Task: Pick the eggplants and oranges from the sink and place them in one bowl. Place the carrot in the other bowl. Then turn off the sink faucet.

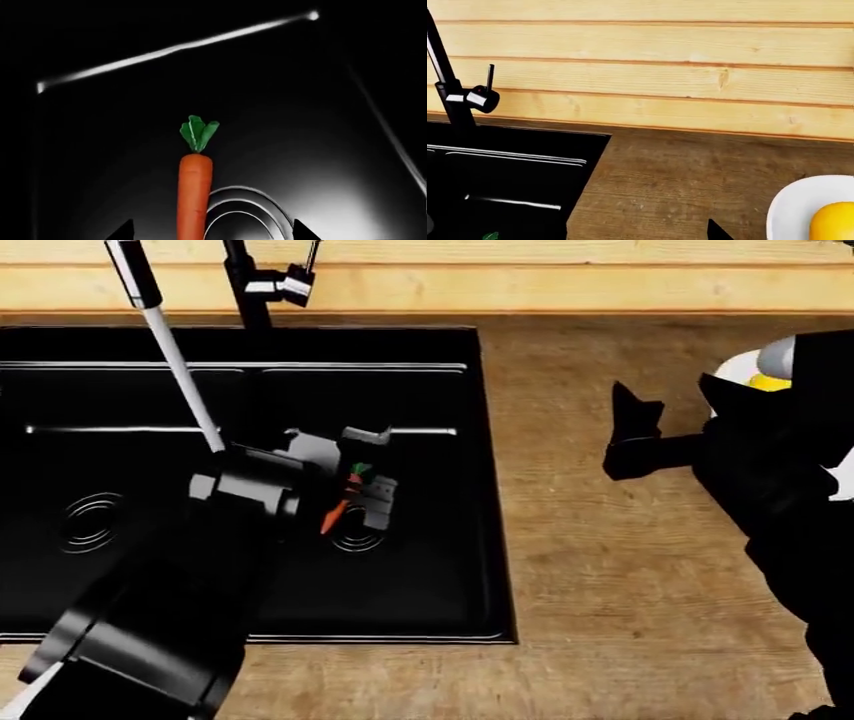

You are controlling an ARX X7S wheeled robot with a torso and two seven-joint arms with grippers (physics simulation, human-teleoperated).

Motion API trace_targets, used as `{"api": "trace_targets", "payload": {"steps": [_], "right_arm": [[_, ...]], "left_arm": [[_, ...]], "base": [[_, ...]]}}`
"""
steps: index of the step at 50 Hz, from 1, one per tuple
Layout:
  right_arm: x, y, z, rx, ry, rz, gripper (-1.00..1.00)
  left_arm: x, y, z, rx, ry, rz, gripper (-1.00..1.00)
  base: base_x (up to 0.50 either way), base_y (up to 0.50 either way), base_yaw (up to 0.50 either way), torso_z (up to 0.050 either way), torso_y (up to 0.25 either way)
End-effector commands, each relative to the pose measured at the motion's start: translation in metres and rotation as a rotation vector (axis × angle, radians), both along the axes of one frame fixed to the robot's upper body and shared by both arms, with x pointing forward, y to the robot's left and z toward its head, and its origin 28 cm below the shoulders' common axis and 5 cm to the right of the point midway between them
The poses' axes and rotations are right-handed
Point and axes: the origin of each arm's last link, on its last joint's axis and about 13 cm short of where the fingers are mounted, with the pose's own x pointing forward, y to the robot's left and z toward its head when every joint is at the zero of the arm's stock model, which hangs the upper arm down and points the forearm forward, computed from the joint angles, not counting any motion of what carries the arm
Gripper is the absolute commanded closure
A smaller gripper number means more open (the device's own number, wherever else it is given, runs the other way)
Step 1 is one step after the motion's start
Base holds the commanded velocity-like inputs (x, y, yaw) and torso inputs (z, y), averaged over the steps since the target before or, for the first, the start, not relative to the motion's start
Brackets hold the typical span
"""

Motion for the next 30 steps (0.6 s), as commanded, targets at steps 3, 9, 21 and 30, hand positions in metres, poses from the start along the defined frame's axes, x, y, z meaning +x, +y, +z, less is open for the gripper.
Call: {"api": "trace_targets", "payload": {"steps": [3,9,21,30], "right_arm": [[-0.011,-0.005,0.055,-0.037,-0.034,-0.01,-1.0],[-0.016,-0.004,0.071,-0.048,-0.074,-0.017,-1.0],[-0.037,-0.008,0.104,-0.078,-0.142,-0.05,-1.0],[-0.034,-0.005,0.098,-0.073,-0.125,-0.041,-1.0]], "left_arm": [[0.002,0.005,0.005,0.009,-0.019,0.009,-1.0],[0.001,0.004,0.0,-0.002,-0.018,0.022,-1.0],[0.0,0.009,-0.005,0.008,-0.008,0.025,-1.0],[0.001,0.012,-0.002,0.014,-0.022,0.031,-1.0]], "base": [[0.0,0.0,0.0,0.02,-0.164],[0.0,0.0,0.0,0.019,-0.138],[0.0,0.0,0.0,0.02,-0.134],[0.0,0.0,0.0,0.02,-0.133]]}}
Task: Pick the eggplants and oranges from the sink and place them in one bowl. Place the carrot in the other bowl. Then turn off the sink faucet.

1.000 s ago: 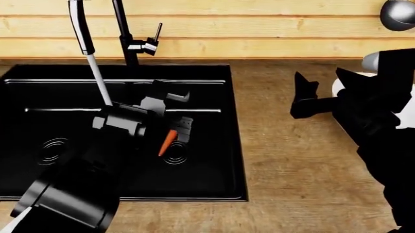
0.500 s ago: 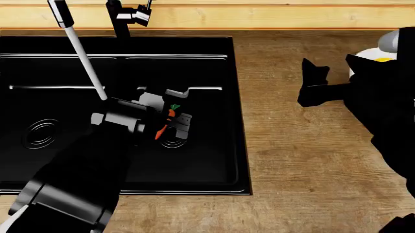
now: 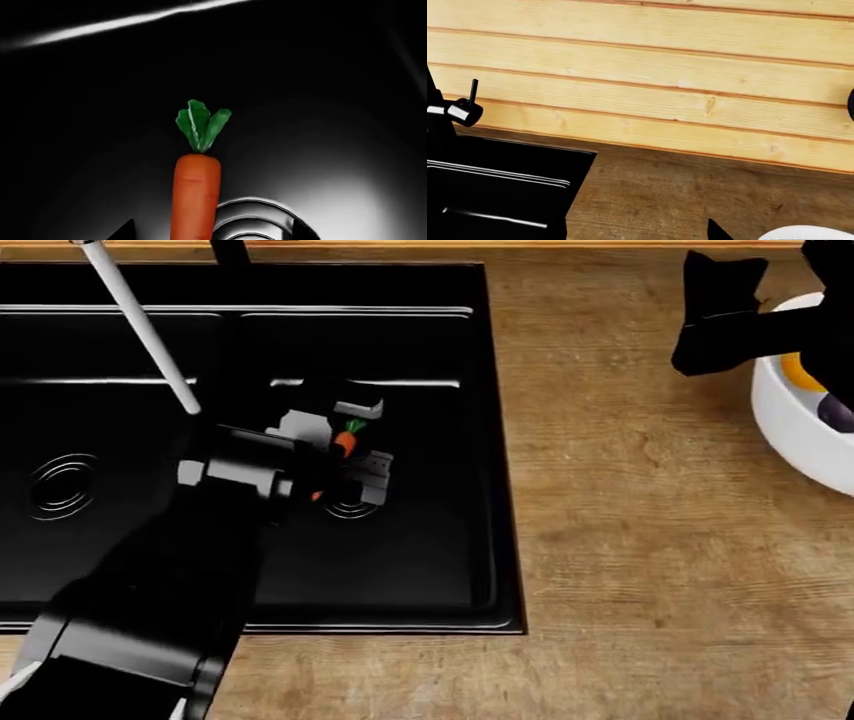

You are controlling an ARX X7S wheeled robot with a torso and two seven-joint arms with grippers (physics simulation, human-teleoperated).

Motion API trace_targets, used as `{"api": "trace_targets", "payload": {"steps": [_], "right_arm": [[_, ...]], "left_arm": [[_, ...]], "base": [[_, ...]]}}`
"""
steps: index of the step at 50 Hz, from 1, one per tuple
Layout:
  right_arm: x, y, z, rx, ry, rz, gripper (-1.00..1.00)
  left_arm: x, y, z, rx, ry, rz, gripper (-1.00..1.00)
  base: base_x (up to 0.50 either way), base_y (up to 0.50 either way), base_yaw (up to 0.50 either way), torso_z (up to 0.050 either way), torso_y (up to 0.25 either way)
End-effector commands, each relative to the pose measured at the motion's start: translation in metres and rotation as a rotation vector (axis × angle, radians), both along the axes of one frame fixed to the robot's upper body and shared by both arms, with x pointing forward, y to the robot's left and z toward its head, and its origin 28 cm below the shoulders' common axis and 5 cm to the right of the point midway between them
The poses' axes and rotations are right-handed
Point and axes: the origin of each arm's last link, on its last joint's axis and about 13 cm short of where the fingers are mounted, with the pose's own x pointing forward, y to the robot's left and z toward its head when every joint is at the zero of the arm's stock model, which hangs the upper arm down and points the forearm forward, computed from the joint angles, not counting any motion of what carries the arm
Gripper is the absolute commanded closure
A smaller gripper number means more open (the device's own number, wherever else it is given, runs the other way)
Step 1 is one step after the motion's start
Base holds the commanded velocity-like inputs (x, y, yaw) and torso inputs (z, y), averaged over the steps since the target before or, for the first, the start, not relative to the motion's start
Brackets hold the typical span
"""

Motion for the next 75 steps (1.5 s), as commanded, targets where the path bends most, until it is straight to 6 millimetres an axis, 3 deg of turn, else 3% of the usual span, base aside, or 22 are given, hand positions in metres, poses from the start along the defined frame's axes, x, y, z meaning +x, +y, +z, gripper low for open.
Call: {"api": "trace_targets", "payload": {"steps": [1,10,11,21,33,45,75], "right_arm": [[-0.006,0.0,0.006,-0.009,-0.011,-0.003,-1.0],[-0.001,0.0,0.002,-0.01,-0.008,0.0,-1.0],[-0.001,0.0,0.002,-0.01,-0.008,0.0,-1.0],[-0.004,0.001,0.006,-0.012,-0.012,0.0,-1.0],[-0.006,0.001,0.004,-0.008,-0.01,0.002,-1.0],[0.006,0.0,-0.01,0.006,0.012,0.007,-1.0],[0.01,0.002,-0.018,0.021,0.023,0.017,-1.0]], "left_arm": [[-0.005,0.007,-0.02,0.047,0.048,0.023,-1.0],[-0.006,0.009,-0.021,0.034,0.069,0.054,-1.0],[-0.006,0.008,-0.02,0.03,0.069,0.061,1.0],[-0.004,-0.002,-0.015,0.044,0.041,0.054,1.0],[0.003,0.004,0.008,0.042,-0.059,0.077,1.0],[0.008,-0.002,0.018,0.016,-0.136,-0.011,1.0],[0.011,-0.005,0.021,0.021,-0.197,-0.085,1.0]], "base": [[0.0,0.0,0.0,0.02,-0.135],[0.01,0.0,0.0,0.016,-0.1],[0.0,0.0,0.0,0.0,0.0],[0.0,0.0,0.0,0.0,-0.002],[0.0,0.0,0.0,0.0,-0.003],[0.01,0.0,0.0,0.0,-0.003],[0.0,0.0,0.0,0.0,0.25]]}}
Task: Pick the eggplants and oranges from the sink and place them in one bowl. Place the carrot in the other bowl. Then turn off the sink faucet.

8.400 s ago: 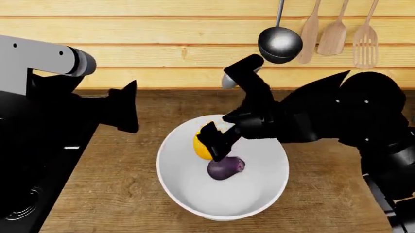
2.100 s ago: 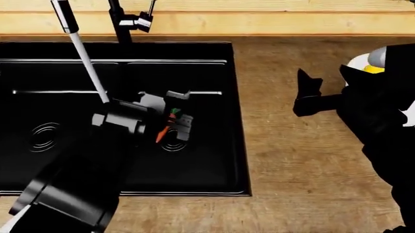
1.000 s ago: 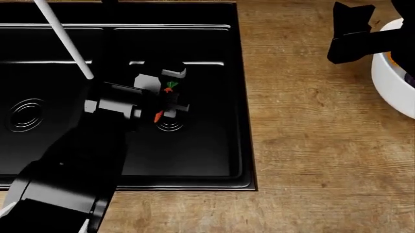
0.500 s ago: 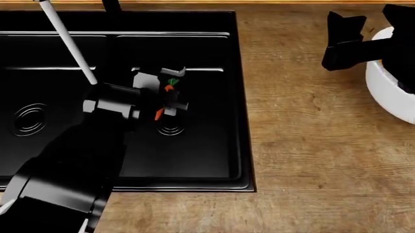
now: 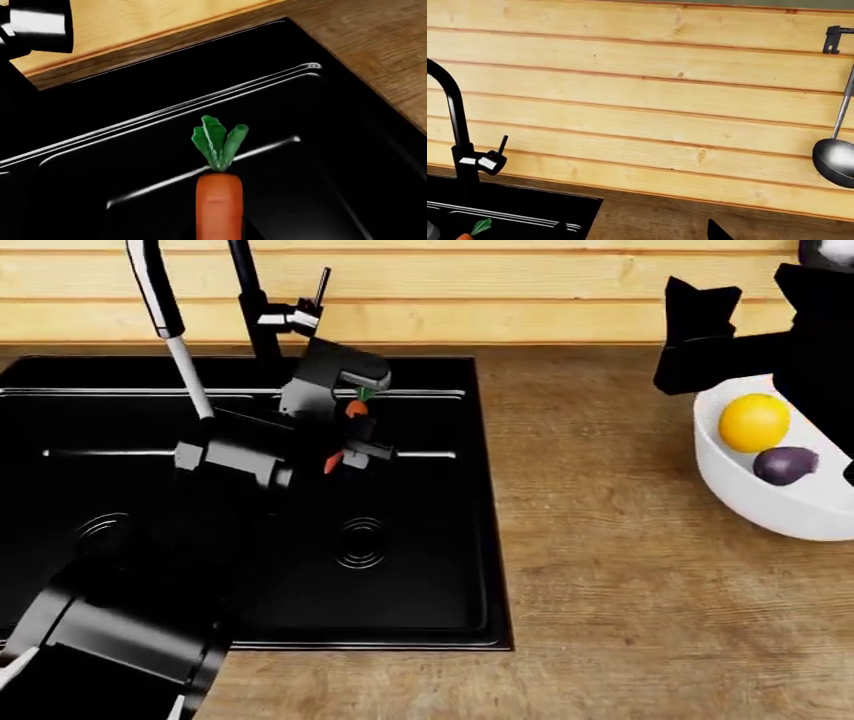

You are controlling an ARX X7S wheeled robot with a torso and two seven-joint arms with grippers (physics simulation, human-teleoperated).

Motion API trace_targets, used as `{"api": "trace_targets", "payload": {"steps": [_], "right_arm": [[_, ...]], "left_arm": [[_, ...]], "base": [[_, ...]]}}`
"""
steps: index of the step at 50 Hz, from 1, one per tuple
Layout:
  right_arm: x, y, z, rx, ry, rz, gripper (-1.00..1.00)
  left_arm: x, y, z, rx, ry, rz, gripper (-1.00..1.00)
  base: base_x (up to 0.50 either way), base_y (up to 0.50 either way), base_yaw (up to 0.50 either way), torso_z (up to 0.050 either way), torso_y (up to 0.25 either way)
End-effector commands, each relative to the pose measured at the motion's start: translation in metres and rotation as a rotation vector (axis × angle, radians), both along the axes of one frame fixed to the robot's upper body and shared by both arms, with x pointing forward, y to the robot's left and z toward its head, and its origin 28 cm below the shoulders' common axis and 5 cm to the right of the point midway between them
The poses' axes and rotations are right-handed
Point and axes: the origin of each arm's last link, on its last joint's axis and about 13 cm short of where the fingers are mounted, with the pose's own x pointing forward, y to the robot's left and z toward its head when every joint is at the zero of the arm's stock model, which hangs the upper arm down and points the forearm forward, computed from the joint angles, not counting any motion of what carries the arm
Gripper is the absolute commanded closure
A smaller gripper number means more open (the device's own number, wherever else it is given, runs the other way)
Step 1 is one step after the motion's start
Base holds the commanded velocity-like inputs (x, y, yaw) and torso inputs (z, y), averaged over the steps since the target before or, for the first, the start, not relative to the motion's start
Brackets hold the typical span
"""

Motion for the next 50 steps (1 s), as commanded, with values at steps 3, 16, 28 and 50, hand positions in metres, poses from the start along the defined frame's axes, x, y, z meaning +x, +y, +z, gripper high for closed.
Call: {"api": "trace_targets", "payload": {"steps": [3,16,28,50], "right_arm": [[0.003,0.001,-0.005,0.005,0.007,0.008,-1.0],[0.006,0.001,-0.009,0.012,0.018,0.012,-1.0],[0.006,0.001,-0.01,0.018,0.017,0.012,-1.0],[0.011,0.003,-0.022,0.028,0.029,0.011,-1.0]], "left_arm": [[0.001,-0.003,-0.002,-0.027,-0.031,-0.031,1.0],[-0.047,-0.002,0.012,-0.055,-0.077,-0.086,1.0],[-0.072,-0.001,0.028,-0.083,-0.115,-0.123,1.0],[-0.155,0.02,0.072,-0.066,-0.331,-0.123,1.0]], "base": [[0.0,0.0,0.0,0.0,0.25],[0.0,0.0,0.0,0.0,0.25],[0.0,0.0,0.0,0.0,0.25],[0.0,0.0,0.0,0.0,0.046]]}}
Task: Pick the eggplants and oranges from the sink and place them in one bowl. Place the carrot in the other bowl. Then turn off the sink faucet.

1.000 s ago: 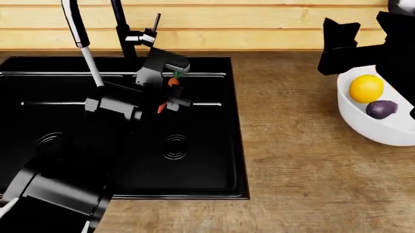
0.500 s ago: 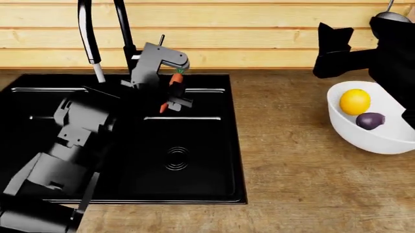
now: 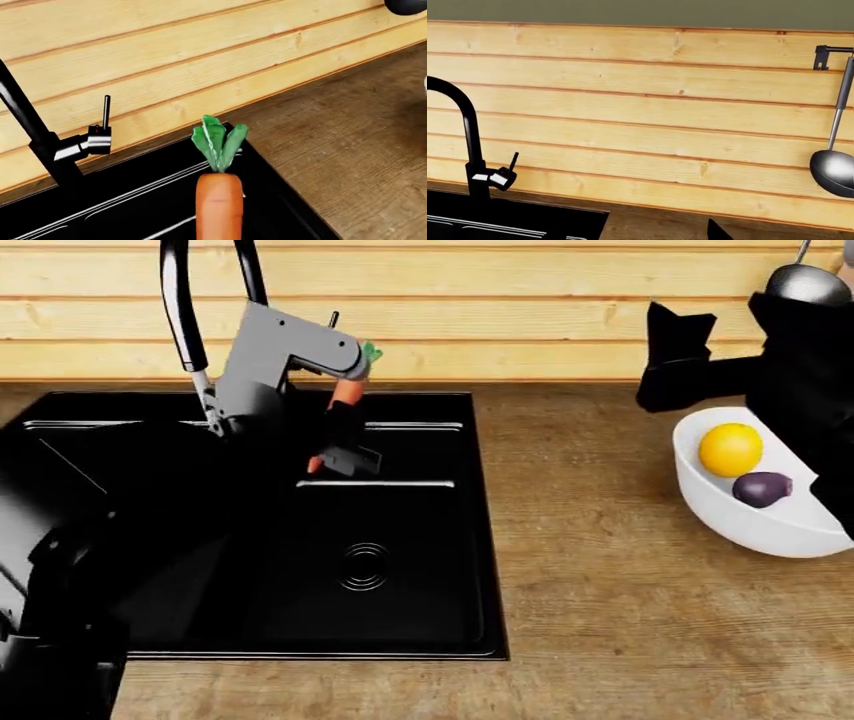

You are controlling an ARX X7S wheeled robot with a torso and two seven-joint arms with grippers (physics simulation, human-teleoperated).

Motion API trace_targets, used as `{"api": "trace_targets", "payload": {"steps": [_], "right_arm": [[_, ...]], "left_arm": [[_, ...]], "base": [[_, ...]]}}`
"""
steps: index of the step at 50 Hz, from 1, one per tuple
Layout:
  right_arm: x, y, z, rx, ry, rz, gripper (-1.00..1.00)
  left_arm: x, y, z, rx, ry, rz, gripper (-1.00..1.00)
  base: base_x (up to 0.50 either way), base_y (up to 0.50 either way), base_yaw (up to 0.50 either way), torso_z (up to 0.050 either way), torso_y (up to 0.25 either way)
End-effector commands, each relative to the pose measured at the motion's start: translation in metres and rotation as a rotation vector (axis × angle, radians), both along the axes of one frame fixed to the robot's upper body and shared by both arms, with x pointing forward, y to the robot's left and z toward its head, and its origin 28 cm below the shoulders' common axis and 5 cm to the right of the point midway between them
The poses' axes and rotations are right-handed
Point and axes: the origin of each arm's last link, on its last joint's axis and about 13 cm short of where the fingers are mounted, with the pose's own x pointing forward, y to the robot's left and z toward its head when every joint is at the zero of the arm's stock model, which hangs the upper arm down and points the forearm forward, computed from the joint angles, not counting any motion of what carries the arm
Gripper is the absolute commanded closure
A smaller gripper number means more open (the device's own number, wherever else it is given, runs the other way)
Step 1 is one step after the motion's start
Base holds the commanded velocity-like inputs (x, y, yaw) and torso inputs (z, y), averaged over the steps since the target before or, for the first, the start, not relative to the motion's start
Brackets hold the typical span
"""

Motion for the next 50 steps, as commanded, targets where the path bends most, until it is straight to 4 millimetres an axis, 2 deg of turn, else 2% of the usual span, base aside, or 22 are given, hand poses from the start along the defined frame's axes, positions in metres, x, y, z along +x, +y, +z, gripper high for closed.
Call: {"api": "trace_targets", "payload": {"steps": [1,8,14,21,23,30,35,50], "right_arm": [[0.003,0.001,-0.005,0.002,-0.004,0.0,-1.0],[0.005,0.003,-0.008,-0.019,-0.012,-0.012,-1.0],[0.006,0.004,-0.007,-0.015,-0.026,-0.008,-1.0],[0.003,0.002,-0.01,-0.041,-0.019,-0.013,-1.0],[0.004,0.003,-0.012,-0.043,-0.018,-0.012,-1.0],[0.001,0.001,-0.01,-0.037,-0.03,-0.024,-1.0],[0.002,0.001,-0.014,-0.033,-0.02,-0.022,-1.0],[0.004,0.001,-0.022,-0.028,-0.007,-0.012,-1.0]], "left_arm": [[-0.044,0.01,0.019,0.013,-0.114,0.023,1.0],[-0.07,0.018,0.05,0.003,-0.198,0.003,1.0],[-0.079,0.019,0.055,0.001,-0.207,0.005,1.0],[-0.089,0.021,0.055,-0.004,-0.213,0.002,1.0],[-0.087,0.019,0.051,-0.005,-0.206,0.008,1.0],[-0.087,0.022,0.045,-0.02,-0.194,0.019,1.0],[-0.083,0.017,0.041,-0.017,-0.209,0.014,1.0],[-0.083,0.019,0.043,-0.025,-0.21,0.022,1.0]], "base": [[0.0,0.0,0.0,0.0,0.0],[0.0,0.0,0.0,0.0,0.0],[0.0,0.0,0.0,0.0,0.0],[0.0,0.0,0.0,0.0,0.0],[-0.29,0.0,0.0,0.0,0.0],[-0.5,0.0,0.0,0.0,0.0],[-0.5,0.0,0.0,0.0,0.0],[-0.5,0.2,0.0,0.0,0.0]]}}
